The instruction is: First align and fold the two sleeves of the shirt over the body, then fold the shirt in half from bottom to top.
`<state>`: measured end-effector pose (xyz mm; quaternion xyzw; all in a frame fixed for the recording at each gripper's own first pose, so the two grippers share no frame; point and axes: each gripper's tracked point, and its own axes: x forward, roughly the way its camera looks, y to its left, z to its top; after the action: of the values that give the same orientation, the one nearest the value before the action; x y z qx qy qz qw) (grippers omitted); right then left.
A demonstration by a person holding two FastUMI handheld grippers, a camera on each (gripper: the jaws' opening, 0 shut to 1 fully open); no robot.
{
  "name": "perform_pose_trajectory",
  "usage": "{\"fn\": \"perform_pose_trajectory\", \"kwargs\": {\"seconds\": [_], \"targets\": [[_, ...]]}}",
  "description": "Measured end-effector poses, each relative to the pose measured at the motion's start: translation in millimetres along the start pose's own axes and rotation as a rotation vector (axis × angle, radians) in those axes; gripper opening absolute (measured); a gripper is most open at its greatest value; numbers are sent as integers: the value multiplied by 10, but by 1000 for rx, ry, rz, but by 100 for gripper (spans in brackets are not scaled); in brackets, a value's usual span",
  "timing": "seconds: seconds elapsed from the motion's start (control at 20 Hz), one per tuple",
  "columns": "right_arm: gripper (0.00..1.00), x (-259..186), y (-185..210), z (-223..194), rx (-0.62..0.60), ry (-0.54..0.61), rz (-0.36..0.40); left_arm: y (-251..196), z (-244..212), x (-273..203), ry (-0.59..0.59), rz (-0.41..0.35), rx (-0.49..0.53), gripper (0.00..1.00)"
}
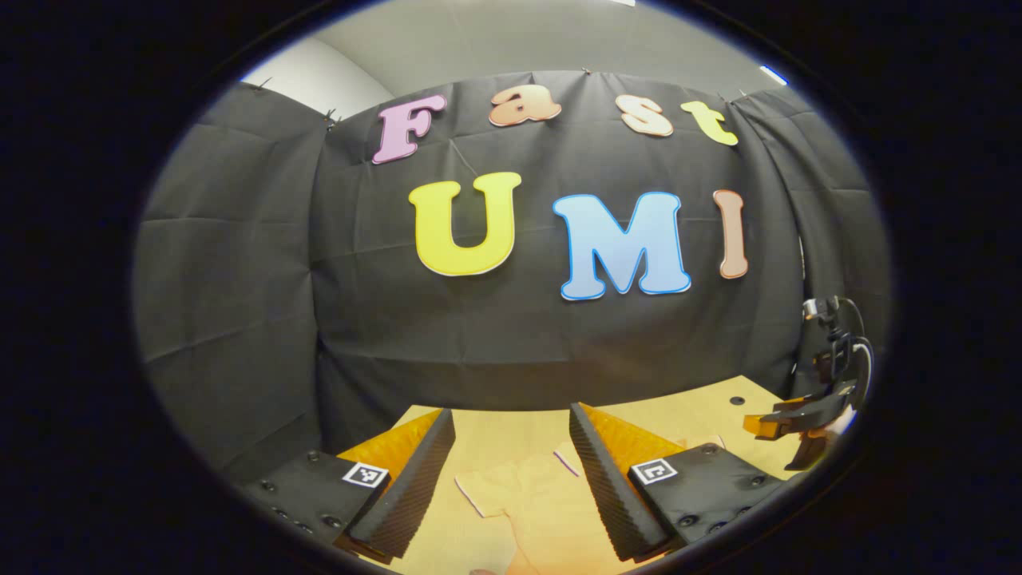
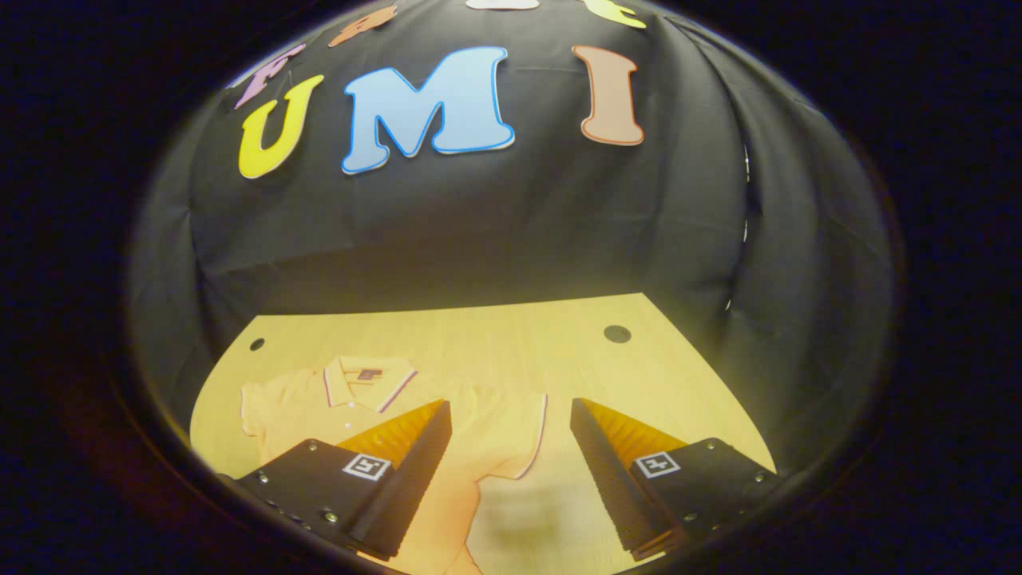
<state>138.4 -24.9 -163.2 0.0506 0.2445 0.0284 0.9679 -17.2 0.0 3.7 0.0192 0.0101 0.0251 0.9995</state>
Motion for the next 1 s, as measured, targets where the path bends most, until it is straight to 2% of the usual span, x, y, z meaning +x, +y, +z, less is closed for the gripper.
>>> {"fn": "perform_pose_trajectory", "kwargs": {"seconds": [0.1, 0.3, 0.5, 1.0], "targets": [[94, 195, 19, -28, -5, 44, -10, 34, -36, 14, 9, 15, 2, 94], [95, 642, -69, -338, 7, 143, -22, 112, -75, 46, 31, 43, -1, 94], [88, 935, -78, -637, 23, 241, -27, 173, -128, 71, 48, 63, 6, 94], [88, 1193, -98, -1048, 43, 352, -44, 244, -209, 89, 80, 85, 4, 94]]}}
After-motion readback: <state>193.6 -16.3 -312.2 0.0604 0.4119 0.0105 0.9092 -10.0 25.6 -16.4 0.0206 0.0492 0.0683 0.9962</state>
